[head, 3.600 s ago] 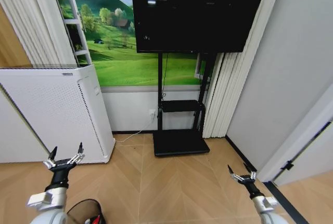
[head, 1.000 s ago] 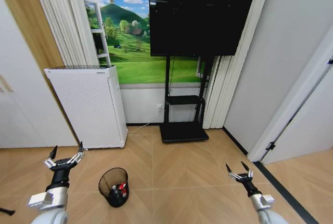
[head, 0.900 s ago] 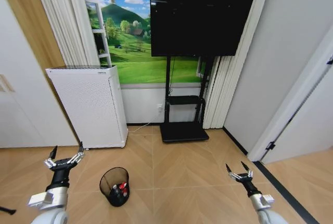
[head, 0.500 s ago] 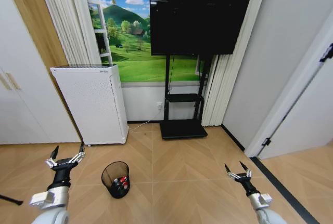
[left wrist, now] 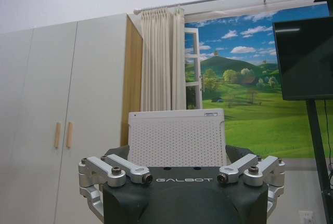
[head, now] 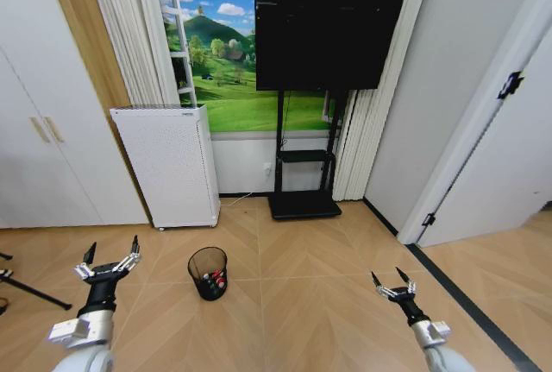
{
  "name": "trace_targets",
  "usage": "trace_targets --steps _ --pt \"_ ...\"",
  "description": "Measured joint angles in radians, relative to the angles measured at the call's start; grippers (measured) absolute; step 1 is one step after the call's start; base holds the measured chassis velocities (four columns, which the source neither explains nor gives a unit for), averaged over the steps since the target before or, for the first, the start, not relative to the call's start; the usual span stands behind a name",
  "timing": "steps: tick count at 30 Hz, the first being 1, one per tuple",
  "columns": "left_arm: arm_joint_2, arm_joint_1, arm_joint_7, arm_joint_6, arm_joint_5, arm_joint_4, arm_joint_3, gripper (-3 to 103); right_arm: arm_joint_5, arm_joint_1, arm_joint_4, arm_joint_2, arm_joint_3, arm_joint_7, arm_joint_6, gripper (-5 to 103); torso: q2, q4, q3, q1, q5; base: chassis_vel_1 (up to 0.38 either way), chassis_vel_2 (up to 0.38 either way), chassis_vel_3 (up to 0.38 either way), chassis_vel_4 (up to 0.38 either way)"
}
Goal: Pick up the trash bin and place the garbage on the floor into it.
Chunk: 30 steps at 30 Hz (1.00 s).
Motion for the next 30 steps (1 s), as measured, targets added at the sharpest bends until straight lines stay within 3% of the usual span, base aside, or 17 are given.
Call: trace_targets --steps 3,7,18,30 --pt "-0.002 0.003 0.002 -0.003 0.0 0.0 -0.003 100 0.006 -0.006 0.002 0.0 0.002 -0.004 0.0 100 0.0 0.0 0.0 -0.001 -0.0021 0.426 -0.075 -0.431 0.071" --pt "-0.003 0.005 0.006 -0.006 -0.001 0.0 -0.005 100 0.013 -0.01 0.002 0.0 0.005 -0.014 0.004 100 0.0 -0.0006 0.0 -0.001 -0.0005 0.235 -0.074 -0.251 0.068" --pt "-0.007 0.014 0.014 -0.014 -0.002 -0.003 -0.011 100 0.016 -0.023 0.011 0.0 0.014 -0.025 0.004 100 -0.001 -0.0001 0.0 0.001 -0.0009 -0.083 0.001 0.079 0.0" --pt "-0.006 0.014 0.021 -0.022 -0.003 0.006 -0.016 100 0.018 -0.038 0.019 0.0 0.02 -0.023 -0.008 100 0.0 -0.0001 0.0 0.0 -0.0011 0.055 -0.029 -0.053 0.041"
